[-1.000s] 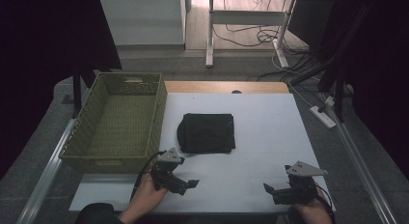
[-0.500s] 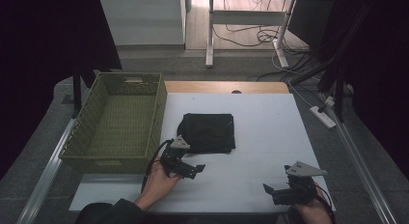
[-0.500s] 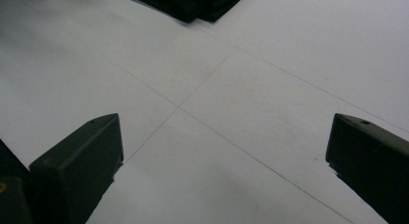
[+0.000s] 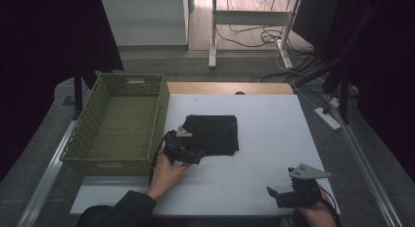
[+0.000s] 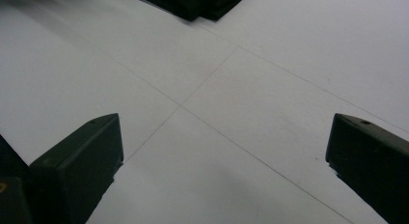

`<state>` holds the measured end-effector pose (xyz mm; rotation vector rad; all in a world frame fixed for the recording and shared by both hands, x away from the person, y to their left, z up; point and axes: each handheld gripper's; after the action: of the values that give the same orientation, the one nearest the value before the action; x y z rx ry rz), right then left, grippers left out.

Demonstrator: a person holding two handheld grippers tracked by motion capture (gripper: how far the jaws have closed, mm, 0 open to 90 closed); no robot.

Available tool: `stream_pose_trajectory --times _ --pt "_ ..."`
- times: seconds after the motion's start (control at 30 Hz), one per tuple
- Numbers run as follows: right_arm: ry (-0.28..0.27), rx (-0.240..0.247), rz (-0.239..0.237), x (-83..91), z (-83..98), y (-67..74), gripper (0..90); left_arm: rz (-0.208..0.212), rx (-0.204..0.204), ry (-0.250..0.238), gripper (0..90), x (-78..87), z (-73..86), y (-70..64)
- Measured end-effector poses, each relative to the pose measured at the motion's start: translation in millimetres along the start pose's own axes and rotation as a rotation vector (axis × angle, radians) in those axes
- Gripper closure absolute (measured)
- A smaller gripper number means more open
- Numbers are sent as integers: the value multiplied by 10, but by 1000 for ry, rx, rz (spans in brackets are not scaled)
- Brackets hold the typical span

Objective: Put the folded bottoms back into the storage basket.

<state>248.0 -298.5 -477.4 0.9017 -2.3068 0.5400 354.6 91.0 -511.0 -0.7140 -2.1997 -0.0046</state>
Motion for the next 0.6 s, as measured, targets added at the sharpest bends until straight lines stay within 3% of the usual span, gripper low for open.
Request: stream_pose_trajectory --times 0.07,0.2,0.3,0.5,0.6 --pt "0 1 -1 -1 0 1 2 -13 39 8 15 -35 -22 75" --pt "2 1 -3 -4 -2 3 2 -48 60 7 24 -70 -32 100" --pt "5 4 -2 -4 -3 5 2 -81 64 39 22 -154 -47 110" --pt "4 5 -4 -5 -2 5 2 -102 102 82 16 -268 -37 178" --pt "4 6 -4 -4 -3 6 2 -85 135 96 2 -332 -5 212"
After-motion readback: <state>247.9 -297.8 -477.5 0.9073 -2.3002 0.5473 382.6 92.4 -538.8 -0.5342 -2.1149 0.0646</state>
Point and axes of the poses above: each handheld gripper's, and its own axes: x roughly backward along the jaws, z roughly out of its underside, y roughly to its left, and after that the axes turned 8 degrees about x, right-handed
